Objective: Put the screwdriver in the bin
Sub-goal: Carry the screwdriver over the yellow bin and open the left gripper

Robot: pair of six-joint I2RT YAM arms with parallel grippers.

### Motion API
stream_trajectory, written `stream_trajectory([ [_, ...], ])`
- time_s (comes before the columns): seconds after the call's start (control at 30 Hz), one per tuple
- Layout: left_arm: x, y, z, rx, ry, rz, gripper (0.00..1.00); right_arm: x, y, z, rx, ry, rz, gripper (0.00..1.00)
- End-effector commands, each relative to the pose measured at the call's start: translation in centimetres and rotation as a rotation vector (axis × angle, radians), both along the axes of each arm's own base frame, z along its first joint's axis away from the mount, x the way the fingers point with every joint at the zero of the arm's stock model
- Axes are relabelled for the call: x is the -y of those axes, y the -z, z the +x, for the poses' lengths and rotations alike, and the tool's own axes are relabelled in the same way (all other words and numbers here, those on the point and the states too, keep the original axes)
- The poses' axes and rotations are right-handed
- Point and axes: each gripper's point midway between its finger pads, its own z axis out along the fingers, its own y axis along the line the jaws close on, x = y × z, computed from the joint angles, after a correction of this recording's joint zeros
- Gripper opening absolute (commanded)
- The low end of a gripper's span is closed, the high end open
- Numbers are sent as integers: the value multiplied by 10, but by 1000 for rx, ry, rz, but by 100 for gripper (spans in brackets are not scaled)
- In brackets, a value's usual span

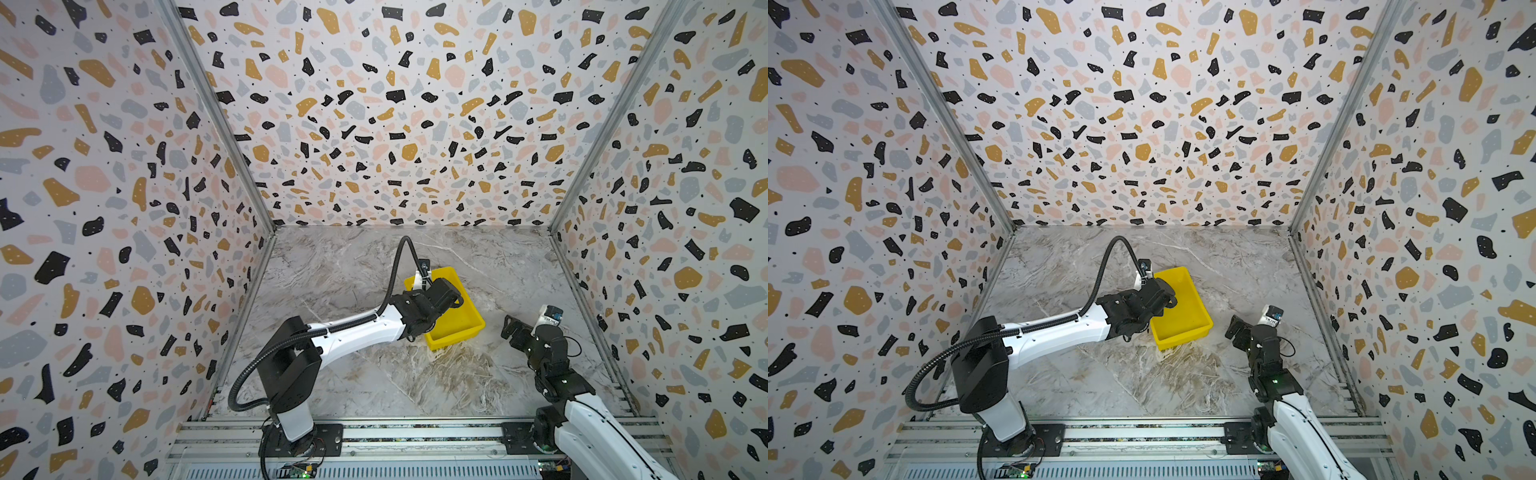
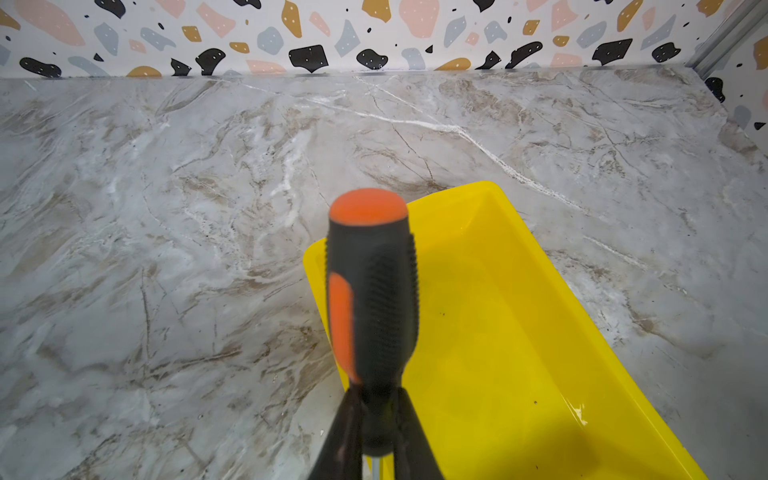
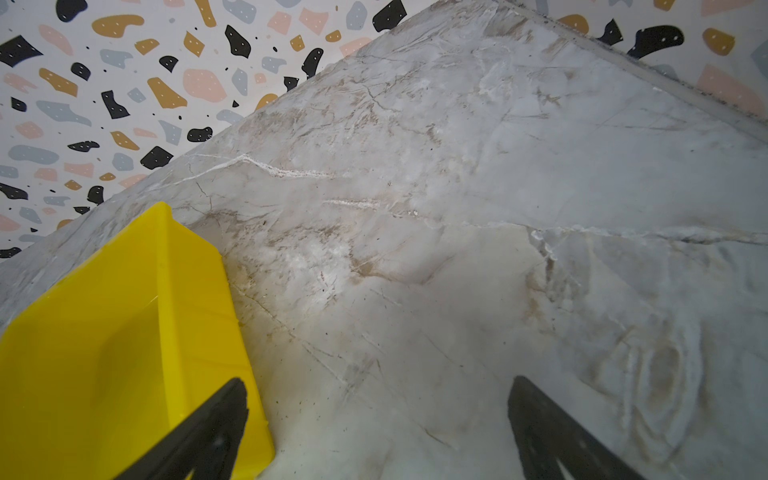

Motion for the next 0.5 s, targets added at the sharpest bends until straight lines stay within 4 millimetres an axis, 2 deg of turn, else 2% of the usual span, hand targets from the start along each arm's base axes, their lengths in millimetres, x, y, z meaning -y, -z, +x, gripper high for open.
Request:
stream_trajectory([
  [0.0,10,-8,9,27,25,10,12,-2,-6,1,19,-3,9,99],
  [0.17,28,20,21,-47,99,34,11,-1,-5,1,15,0,8,99],
  [0.27,27,31,26,-92,105,62,8,-1,-6,1,15,2,7,99],
  [0.47,3,17,20,-45,72,63,13,-1,-5,1,14,2,7,99],
])
